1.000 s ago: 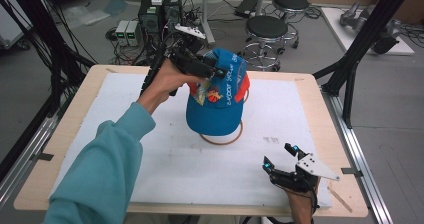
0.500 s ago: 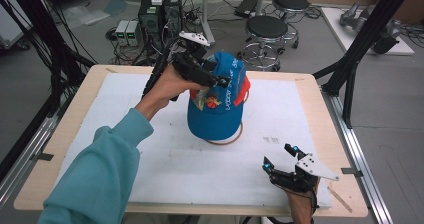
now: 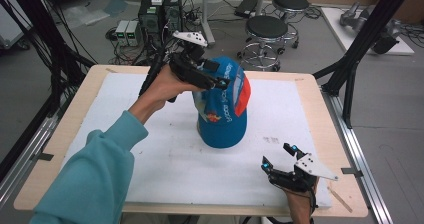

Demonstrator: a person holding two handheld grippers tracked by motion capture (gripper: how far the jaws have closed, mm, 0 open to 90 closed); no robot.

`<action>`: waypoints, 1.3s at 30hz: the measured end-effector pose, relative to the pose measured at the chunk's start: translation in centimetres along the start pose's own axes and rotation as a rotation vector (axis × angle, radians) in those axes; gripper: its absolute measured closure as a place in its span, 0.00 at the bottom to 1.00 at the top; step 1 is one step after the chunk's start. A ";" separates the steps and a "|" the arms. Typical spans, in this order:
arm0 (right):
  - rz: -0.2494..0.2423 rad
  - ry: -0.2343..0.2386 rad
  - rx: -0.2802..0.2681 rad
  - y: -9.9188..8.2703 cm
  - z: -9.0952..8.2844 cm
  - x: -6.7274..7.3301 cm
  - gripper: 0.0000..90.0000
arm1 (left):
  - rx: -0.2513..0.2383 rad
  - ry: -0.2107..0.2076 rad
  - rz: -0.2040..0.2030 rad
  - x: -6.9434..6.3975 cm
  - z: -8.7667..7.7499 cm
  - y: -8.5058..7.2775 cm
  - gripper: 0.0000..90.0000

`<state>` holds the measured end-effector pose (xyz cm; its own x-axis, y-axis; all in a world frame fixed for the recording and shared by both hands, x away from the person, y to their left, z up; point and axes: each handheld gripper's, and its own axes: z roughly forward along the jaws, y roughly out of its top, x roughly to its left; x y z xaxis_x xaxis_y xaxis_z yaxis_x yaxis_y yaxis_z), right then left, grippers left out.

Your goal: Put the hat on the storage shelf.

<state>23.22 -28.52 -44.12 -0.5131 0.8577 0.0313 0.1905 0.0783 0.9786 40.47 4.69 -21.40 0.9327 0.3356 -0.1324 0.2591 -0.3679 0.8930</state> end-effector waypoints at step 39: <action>-0.020 -0.042 -0.012 -0.7 0.4 0.2 0.12 | -0.250 0.275 0.070 1.2 -15.9 -16.6 0.22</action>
<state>23.34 -28.17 -44.90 -0.4809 0.8768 0.0036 0.1704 0.0895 0.9813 33.29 24.97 -29.60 0.8348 0.5500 0.0233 0.0958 -0.1867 0.9777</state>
